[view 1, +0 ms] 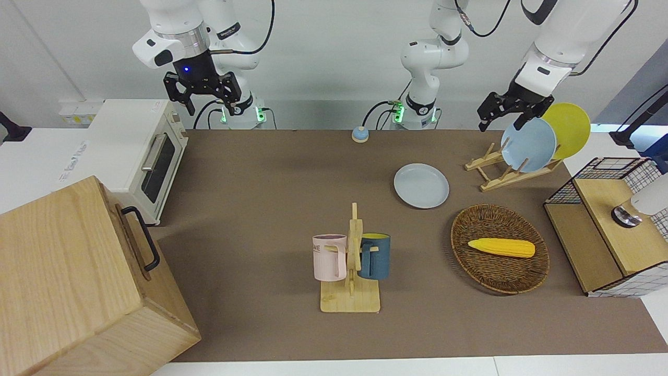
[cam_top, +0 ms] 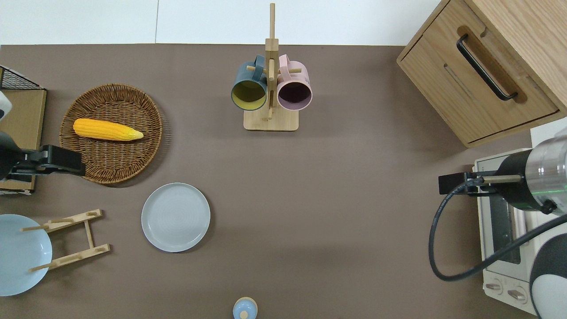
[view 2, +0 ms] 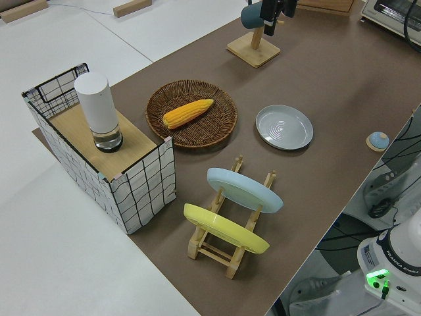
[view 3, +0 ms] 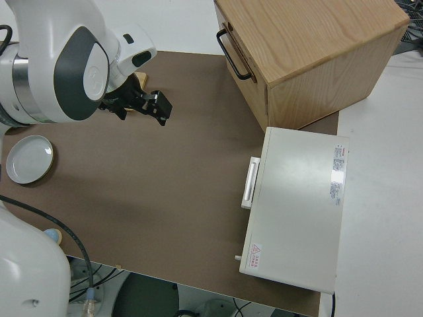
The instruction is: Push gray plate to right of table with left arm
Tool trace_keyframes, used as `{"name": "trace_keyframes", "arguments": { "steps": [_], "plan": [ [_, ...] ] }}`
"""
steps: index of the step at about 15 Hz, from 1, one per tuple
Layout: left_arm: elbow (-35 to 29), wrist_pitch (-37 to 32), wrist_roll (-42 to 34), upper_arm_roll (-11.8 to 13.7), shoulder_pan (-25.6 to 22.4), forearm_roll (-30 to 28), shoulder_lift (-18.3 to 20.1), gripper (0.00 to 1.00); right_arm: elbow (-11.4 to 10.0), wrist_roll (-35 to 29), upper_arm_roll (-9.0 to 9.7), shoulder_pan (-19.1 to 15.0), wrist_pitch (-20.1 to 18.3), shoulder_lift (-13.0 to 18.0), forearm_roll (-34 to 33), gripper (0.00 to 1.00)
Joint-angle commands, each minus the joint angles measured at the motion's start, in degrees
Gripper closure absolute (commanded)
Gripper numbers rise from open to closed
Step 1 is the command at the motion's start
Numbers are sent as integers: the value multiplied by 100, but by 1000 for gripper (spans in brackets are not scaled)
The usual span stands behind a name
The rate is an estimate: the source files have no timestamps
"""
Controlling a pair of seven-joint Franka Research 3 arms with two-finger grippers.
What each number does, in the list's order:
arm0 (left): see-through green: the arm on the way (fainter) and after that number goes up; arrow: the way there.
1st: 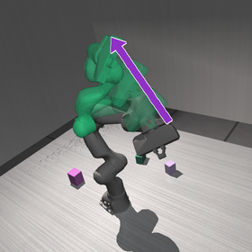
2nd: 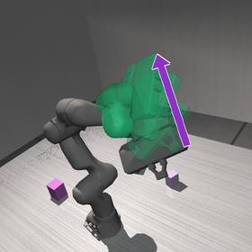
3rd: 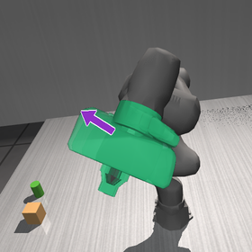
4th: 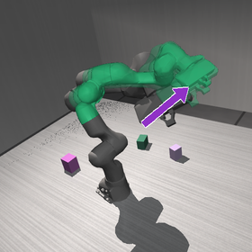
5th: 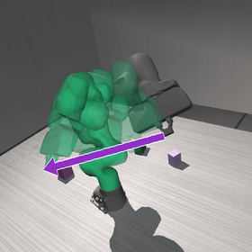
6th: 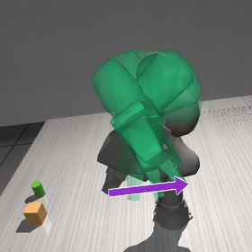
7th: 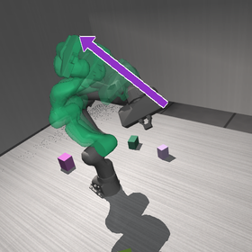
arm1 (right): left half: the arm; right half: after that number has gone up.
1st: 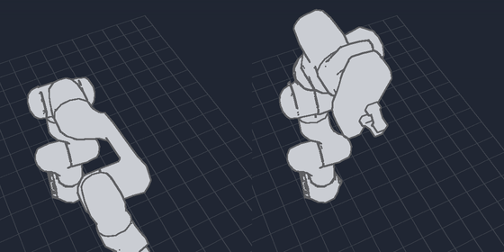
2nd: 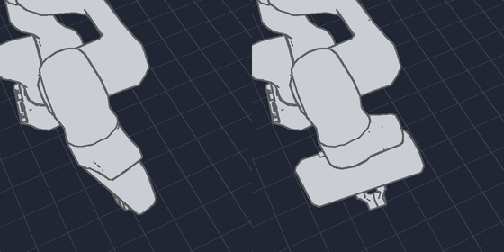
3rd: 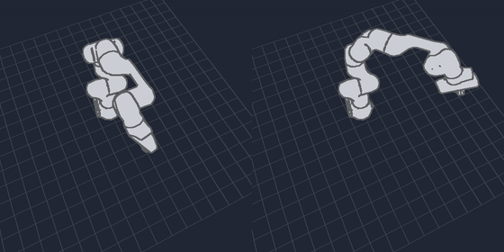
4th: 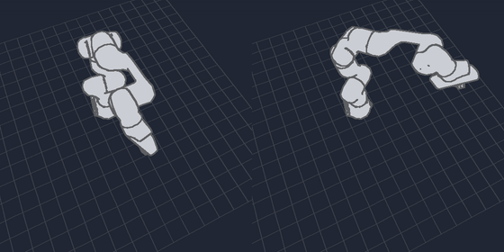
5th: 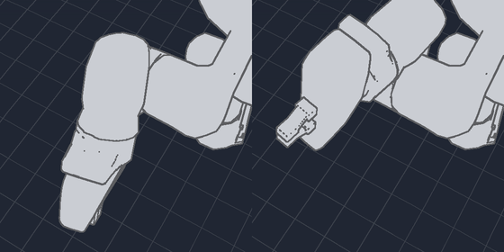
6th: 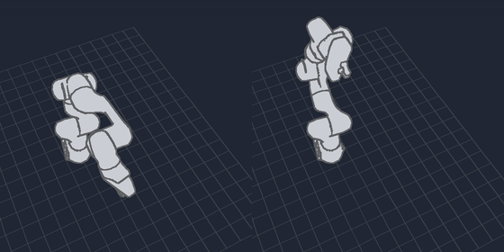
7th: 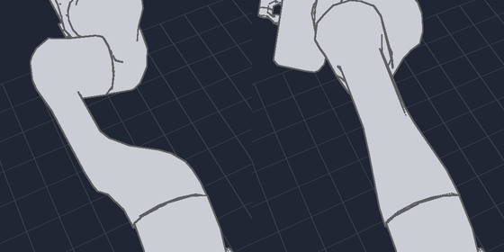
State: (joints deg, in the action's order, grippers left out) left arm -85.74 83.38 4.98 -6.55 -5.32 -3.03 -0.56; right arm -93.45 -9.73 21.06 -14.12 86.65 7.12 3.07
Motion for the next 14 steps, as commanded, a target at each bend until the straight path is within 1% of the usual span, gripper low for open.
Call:
{"name": "trace_keyframes", "arguments": {
  "steps": [1,14],
  "plan": [
    [49,-173,-24,-136,-84,267,65,9,-156,-65,100,-170,-8,158,124,5],
    [-30,-59,-41,-136,-109,268,83,9,-156,-65,100,-170,-8,158,124,5]
  ]
}}
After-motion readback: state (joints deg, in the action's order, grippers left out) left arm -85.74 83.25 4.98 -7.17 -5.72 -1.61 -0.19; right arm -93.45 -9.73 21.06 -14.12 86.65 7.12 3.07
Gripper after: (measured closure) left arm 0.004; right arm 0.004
